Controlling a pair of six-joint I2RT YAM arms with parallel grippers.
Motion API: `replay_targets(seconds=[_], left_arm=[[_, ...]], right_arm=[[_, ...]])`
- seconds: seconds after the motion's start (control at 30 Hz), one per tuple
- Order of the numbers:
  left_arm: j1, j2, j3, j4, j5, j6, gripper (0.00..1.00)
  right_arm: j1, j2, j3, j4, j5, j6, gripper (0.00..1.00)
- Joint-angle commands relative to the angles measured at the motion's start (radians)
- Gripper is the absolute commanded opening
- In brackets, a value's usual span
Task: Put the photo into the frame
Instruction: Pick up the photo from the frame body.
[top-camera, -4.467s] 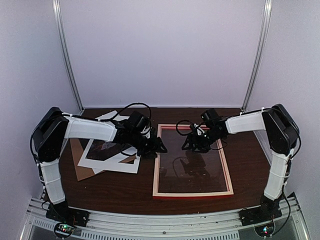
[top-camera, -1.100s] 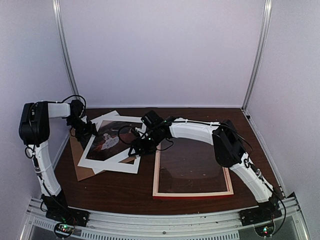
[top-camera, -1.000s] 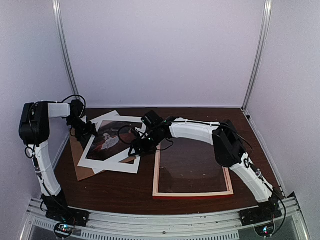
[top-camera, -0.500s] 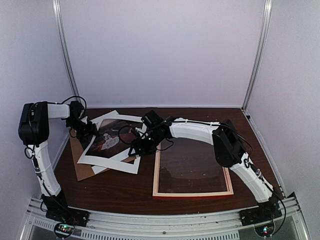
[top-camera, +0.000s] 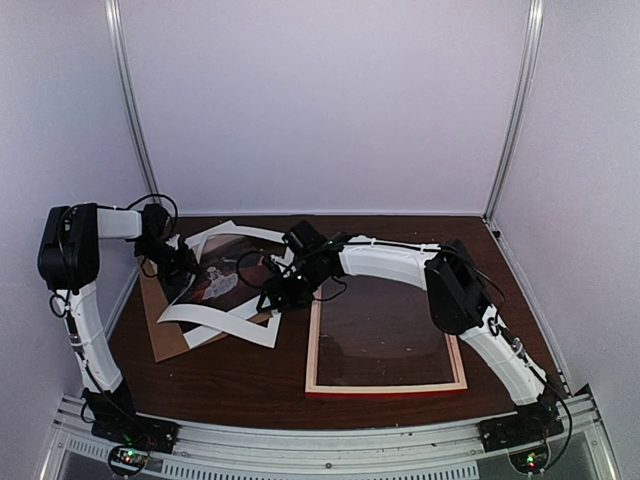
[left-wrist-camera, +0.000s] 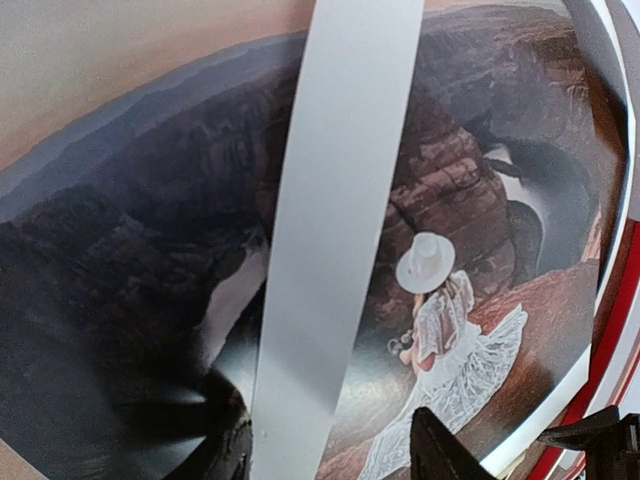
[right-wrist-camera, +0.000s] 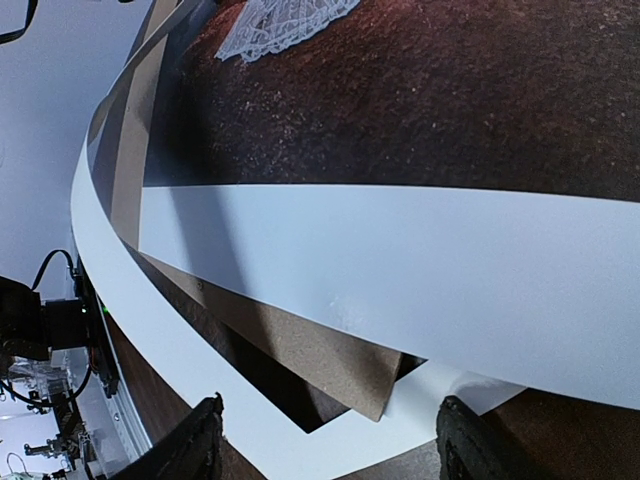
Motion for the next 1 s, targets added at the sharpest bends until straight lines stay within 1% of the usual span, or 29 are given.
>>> replay_targets(seconds=[0.0,0.37,0.57,0.7,0.73,0.97], left_arm=[[-0.037,-0.007,0.002,-0.051,-0.064,0.039,0.50],[-0.136,0.008,0.066,-0.151,-0.267,0.088,0.33],[-0.164,0.008,0.084,-0.181,-0.362,0.098,0.21],[-0.176,0.002,0.093,-0.198,-0.402,0.103,0.18],[-0.178,0.000,0.093,-0.199,-0.433,0.104,0.16],[-0.180,-0.011,0.088,-0.199,-0.465,0.109,0.10]], right_arm=[[-0.001,0.024,0.000,-0.022,0.015,0.003,0.72],[-0.001,0.027,0.006,-0.025,0.017,0.005,0.72],[-0.001,0.024,0.007,-0.031,0.018,0.004,0.72],[-0.002,0.021,0.007,-0.034,0.021,-0.001,0.72],[-0.002,0.019,0.007,-0.036,0.021,-0.002,0.72],[-0.004,0.005,0.001,-0.039,0.022,-0.012,0.73]])
